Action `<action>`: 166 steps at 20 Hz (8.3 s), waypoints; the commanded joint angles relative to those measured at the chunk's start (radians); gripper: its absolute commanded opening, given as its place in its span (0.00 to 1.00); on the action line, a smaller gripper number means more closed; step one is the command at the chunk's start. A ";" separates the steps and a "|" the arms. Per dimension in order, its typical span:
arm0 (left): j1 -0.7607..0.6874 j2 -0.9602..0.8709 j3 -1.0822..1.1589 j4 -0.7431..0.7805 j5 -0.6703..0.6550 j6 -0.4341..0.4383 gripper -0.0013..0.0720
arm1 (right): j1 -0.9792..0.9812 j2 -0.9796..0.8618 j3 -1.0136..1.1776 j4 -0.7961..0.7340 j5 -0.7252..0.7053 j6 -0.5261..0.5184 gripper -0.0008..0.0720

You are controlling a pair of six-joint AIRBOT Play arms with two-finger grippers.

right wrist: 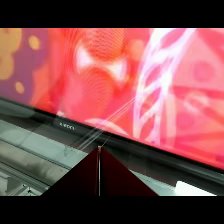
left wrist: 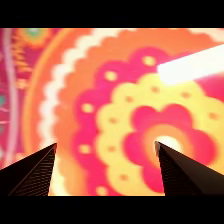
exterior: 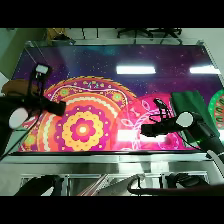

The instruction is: Fold the shirts.

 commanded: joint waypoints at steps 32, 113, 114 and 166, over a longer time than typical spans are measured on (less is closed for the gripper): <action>0.432 -0.526 0.665 -0.291 0.249 0.146 0.04 | 0.001 0.000 0.000 0.002 -0.029 0.000 0.05; 0.212 -0.507 0.133 -0.741 -0.044 0.321 0.98 | -0.287 -0.918 1.048 0.129 0.140 -0.418 0.41; 0.254 -0.534 0.191 -0.740 -0.100 0.322 0.98 | -0.301 -0.901 1.049 0.129 0.143 -0.402 0.56; 0.576 0.146 -0.238 -1.012 0.050 0.371 0.04 | -0.379 -0.134 0.369 0.278 0.045 -0.464 0.05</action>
